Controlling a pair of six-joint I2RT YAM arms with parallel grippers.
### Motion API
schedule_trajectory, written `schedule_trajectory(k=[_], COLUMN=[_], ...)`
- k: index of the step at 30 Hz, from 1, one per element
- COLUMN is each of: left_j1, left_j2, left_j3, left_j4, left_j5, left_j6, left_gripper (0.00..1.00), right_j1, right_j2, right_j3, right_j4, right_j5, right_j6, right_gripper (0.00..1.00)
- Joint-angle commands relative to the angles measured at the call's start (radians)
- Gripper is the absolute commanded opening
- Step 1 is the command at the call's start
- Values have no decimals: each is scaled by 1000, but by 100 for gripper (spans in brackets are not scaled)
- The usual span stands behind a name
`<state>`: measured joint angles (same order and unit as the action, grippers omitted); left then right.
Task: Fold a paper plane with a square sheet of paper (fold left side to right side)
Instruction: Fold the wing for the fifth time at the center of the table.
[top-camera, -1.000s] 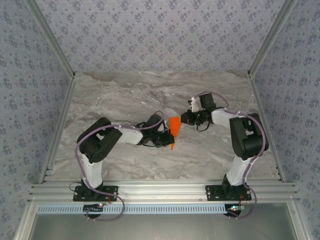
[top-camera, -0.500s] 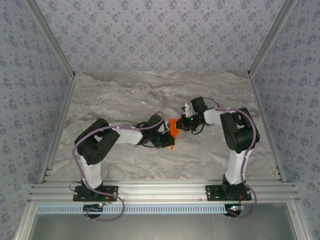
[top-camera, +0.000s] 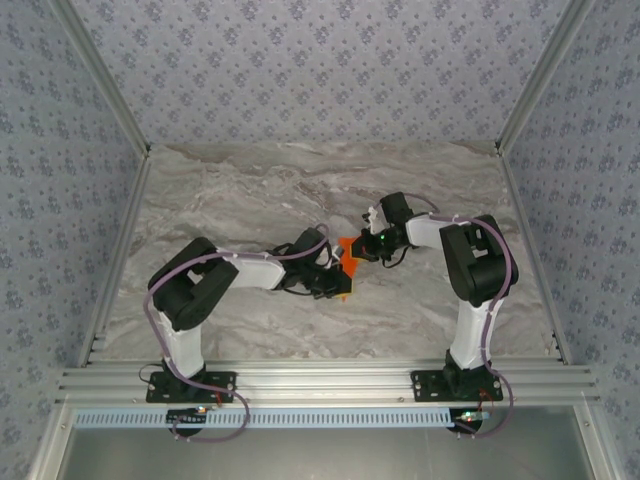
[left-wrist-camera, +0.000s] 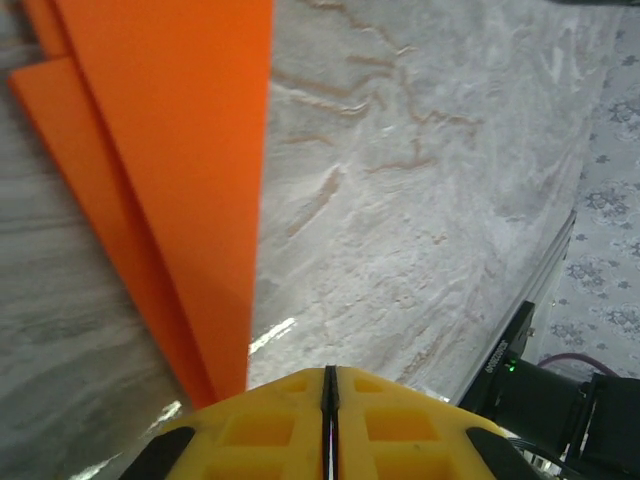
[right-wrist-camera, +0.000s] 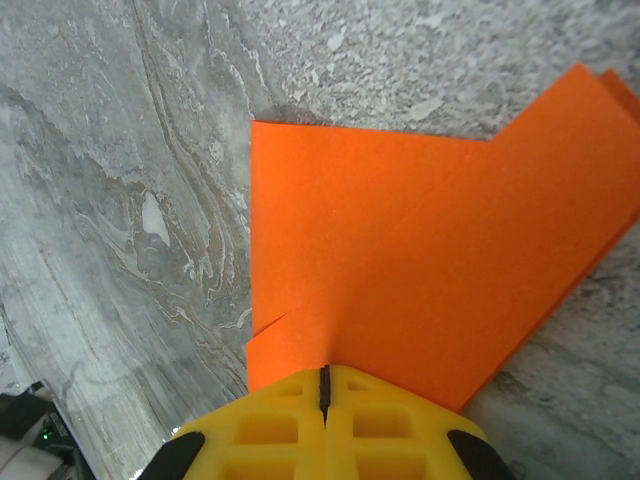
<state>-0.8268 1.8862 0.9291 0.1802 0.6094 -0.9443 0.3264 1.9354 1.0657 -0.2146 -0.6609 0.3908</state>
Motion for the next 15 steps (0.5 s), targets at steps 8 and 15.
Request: schedule_trajectory(k=[8,15], left_j1=[-13,-26], left_j2=[29,28], left_j3=[-34,-76], left_j4=[-66,-93], left_j5=[-1,0], left_j6=[10,13], left_gripper=[7,5], right_j1=[5,5], right_j2=[34,29], right_j3=[2,6], right_j4=[-84,-96], right_j5=[81,89], right_j6=[-29,-33], right_gripper=[0,0])
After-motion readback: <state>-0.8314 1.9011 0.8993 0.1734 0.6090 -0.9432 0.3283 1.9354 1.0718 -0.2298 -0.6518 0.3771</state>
